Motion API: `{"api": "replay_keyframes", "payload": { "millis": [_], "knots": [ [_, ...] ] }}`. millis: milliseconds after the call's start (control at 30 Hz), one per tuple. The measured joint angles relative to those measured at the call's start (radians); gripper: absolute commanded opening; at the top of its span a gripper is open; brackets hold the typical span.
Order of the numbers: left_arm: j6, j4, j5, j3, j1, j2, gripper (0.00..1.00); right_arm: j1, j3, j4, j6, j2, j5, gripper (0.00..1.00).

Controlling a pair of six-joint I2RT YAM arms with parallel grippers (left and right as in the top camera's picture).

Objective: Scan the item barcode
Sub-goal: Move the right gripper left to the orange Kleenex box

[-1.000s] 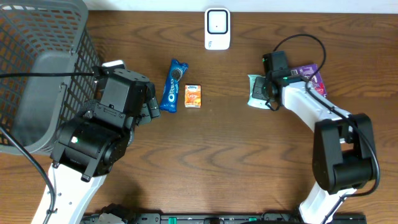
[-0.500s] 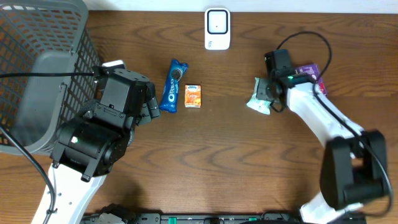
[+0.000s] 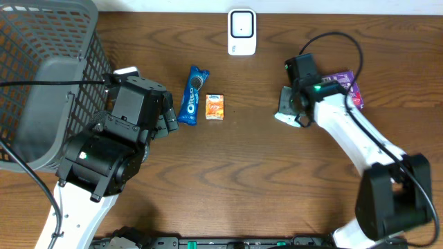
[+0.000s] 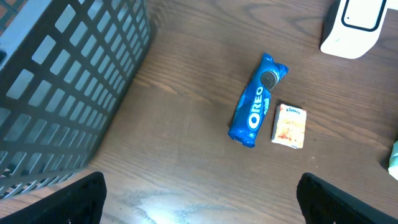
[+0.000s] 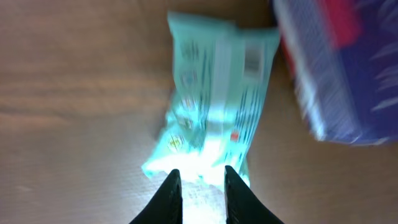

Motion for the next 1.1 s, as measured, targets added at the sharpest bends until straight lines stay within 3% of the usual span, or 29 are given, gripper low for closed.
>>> {"api": "replay_keyframes", "payload": {
  "millis": [300,533,733,1100],
  "knots": [
    [0.0,0.0,0.0,0.0,0.0,0.0,0.98,0.025,0.0,-0.074,0.027,0.152,-0.004,0.18],
    [0.0,0.0,0.0,0.0,0.0,0.0,0.98,0.023,0.0,-0.067,0.034,0.166,0.115,0.27],
    [0.0,0.0,0.0,0.0,0.0,0.0,0.98,-0.011,0.0,-0.04,0.034,0.166,0.215,0.2],
    [0.0,0.0,0.0,0.0,0.0,0.0,0.98,-0.007,0.004,-0.025,-0.027,0.166,0.039,0.23]
  ]
}}
